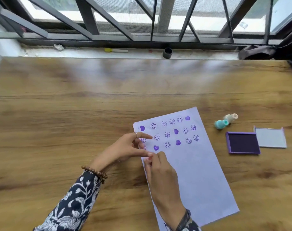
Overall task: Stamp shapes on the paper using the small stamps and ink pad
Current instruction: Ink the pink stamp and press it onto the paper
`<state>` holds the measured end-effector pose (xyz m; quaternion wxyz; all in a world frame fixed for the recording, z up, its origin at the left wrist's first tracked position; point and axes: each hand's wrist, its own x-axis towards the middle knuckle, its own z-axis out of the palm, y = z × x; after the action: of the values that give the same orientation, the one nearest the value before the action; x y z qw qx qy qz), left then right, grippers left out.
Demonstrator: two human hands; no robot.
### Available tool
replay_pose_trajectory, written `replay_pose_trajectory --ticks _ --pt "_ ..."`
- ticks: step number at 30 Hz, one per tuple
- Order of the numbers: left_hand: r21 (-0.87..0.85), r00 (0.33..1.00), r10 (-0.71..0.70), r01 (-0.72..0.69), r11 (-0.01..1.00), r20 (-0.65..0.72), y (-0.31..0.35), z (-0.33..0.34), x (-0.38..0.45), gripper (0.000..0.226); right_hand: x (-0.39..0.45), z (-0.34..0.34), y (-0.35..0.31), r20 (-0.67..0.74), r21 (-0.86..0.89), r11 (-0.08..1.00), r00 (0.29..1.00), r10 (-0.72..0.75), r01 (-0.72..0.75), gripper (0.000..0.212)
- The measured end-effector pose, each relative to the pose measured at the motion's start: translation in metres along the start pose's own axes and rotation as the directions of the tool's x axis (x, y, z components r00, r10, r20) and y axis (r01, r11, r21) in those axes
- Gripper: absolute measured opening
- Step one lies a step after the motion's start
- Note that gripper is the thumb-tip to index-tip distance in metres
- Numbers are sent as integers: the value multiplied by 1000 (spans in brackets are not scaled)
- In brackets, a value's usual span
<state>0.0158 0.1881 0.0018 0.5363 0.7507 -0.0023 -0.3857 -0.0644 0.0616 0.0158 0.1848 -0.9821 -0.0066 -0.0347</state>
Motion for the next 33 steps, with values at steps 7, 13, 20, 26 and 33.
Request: replay_pose_trajectory --ticks 7,13,20,26,33 --pt "-254 992 -123 114 961 -23 -8 9 -6 24 -3 5 4 39 -93 995 999 -27 30 17" --pt "-425 964 -223 142 894 -146 -7 24 -13 26 -1 4 6 37 -59 998 999 -28 30 18" --pt "-295 913 -225 123 947 -341 -5 40 -12 35 -1 9 8 55 -75 993 995 -87 91 22" --pt "-150 897 -149 93 984 -416 -3 43 -14 33 -1 11 12 75 -150 969 979 -188 198 33" --pt "-129 943 -130 95 987 -305 2 35 -16 31 2 9 17 48 -160 953 966 -253 258 31"
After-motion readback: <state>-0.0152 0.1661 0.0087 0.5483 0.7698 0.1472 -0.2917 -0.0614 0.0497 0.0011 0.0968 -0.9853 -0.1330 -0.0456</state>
